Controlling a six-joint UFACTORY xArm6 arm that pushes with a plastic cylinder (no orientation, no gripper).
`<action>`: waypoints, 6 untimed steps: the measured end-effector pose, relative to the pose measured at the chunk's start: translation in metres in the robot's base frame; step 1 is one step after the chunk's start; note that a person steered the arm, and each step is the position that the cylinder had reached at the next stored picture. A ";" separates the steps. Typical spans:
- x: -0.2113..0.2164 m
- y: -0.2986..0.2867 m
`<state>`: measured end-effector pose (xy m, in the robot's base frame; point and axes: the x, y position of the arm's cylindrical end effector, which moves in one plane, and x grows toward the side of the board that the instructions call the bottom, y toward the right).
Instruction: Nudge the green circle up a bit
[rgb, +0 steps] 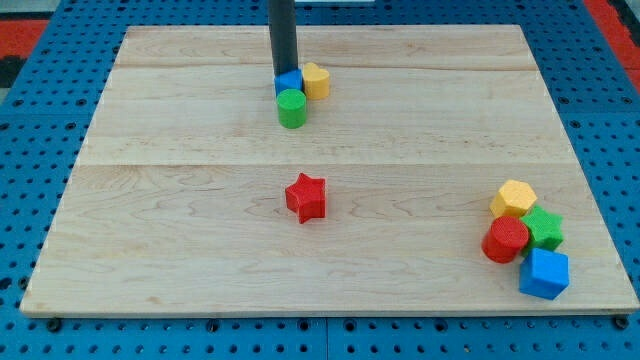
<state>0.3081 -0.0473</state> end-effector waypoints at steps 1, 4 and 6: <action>0.048 0.000; 0.154 -0.002; 0.167 -0.002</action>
